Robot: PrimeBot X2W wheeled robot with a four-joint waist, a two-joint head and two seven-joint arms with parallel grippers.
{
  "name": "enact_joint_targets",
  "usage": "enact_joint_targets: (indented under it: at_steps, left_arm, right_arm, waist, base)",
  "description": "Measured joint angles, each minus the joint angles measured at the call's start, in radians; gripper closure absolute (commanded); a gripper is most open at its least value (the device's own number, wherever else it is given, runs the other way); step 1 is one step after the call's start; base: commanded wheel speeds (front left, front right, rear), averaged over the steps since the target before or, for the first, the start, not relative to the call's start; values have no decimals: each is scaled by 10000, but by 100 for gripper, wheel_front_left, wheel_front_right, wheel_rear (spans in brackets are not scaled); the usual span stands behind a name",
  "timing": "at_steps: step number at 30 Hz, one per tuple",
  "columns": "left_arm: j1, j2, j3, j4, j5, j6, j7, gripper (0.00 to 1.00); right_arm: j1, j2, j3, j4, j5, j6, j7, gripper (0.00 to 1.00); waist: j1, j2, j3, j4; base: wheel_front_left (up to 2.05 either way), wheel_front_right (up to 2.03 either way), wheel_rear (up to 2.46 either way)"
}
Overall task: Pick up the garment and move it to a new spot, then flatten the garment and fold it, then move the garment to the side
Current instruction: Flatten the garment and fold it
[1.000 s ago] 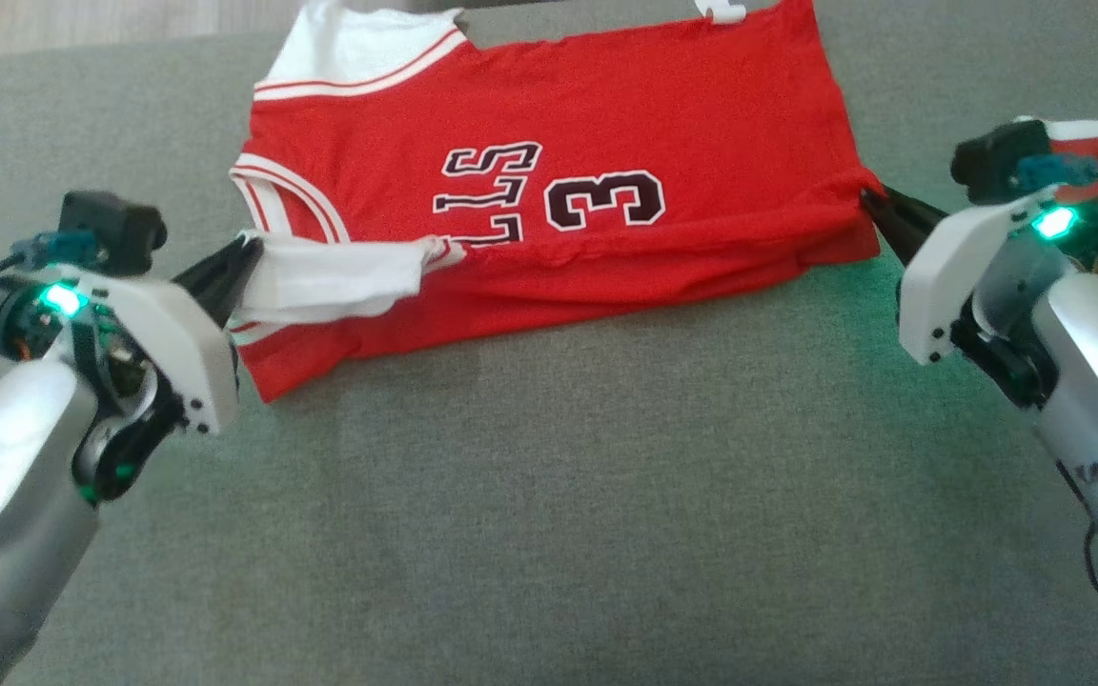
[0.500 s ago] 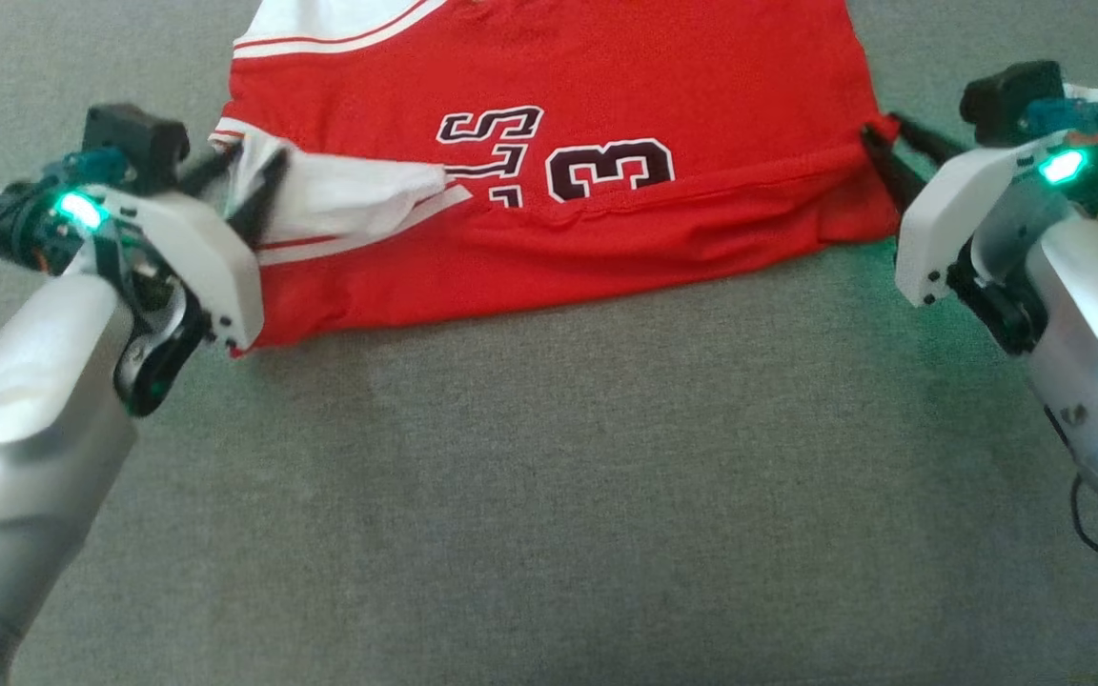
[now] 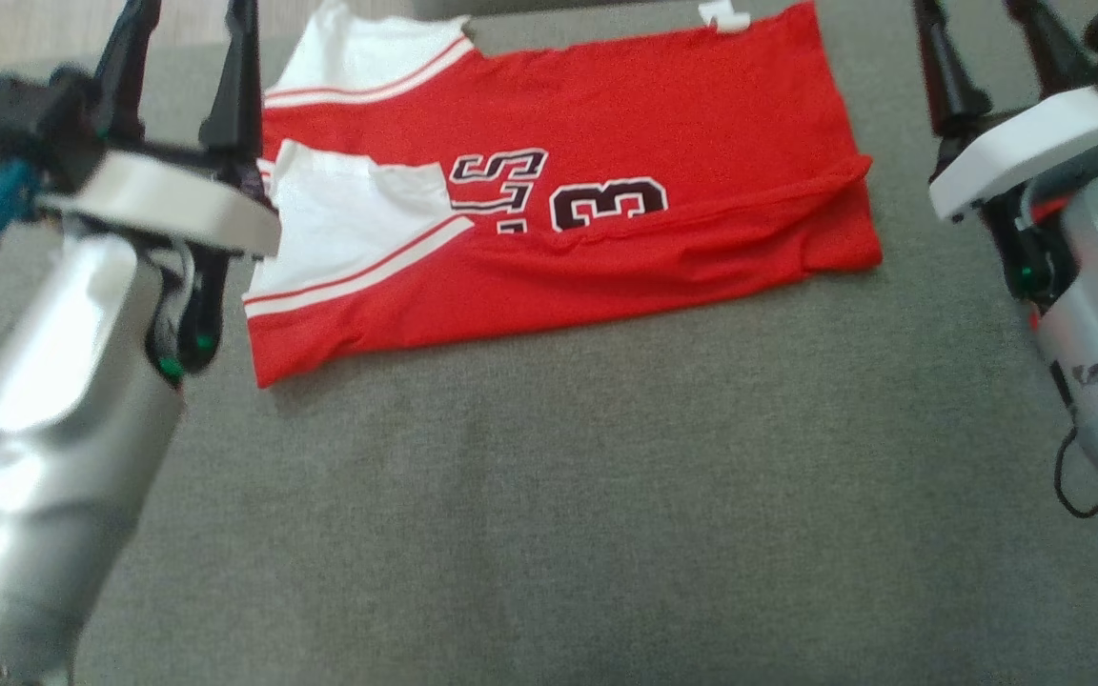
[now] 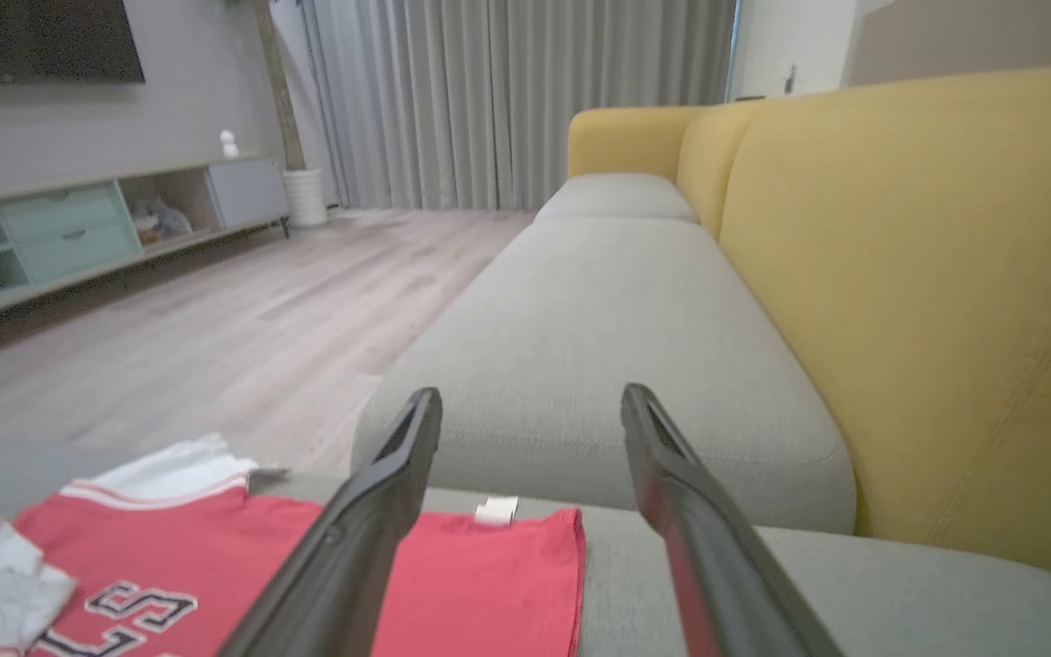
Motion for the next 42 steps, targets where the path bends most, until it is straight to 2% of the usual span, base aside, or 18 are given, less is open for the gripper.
enact_joint_targets:
  at_steps: [5,9,16,23,26,31,34,42]
  left_arm:
    - [1597,-19,809,-1490,449,644,-46,0]
    - [2997,-203,1438,-2627,1064,1135,-73,0]
    - [5163,-878,1766,-3179,1565,1223,-73,0]
    - [6583,-1553,2228,-2838,2031,1206,-73,0]
    - [7075,-1889,2495,-2642,2199,1114,-71,0]
    - [7171,-2161,2899,-2364,2592,861,-71,0]
    - [7063,-2261,3175,-2010,2803,857,-71,0]
    - [5838,-2169,3712,209,2871,1221,232,0]
  right_arm:
    - [595,420,-1505,-1047,-535,0,-240,0]
    - [1891,1009,-2650,-2284,-1325,2,-240,0]
    - [4664,2380,-4389,-4000,-2840,0,-242,0]
    - [6881,2823,-4646,-4347,-3350,0,-238,0]
    - [7370,2830,-4644,-4497,-3066,0,-238,0]
    - [7496,2842,-4506,-4815,-2847,0,-238,0]
    - [7451,2847,-4339,-4993,-2805,0,-238,0]
    - [7208,2849,-3827,-5482,-2615,0,-238,0]
  waist:
    - [-1,0,-621,-66]
    - [-2,0,-1112,-140]
    - [-3,0,-1768,-160]
    - [-2,0,-2055,-161]
    - [-1,0,-2024,-199]
    - [0,0,-1845,-303]
    - [1,0,-1665,-418]
    - [2,0,-950,-762]
  base:
    - [0,0,0]
    - [0,0,0]
    - [0,0,0]
    - [0,0,0]
    - [0,0,0]
    - [0,0,0]
    - [0,0,0]
    - [0,0,0]
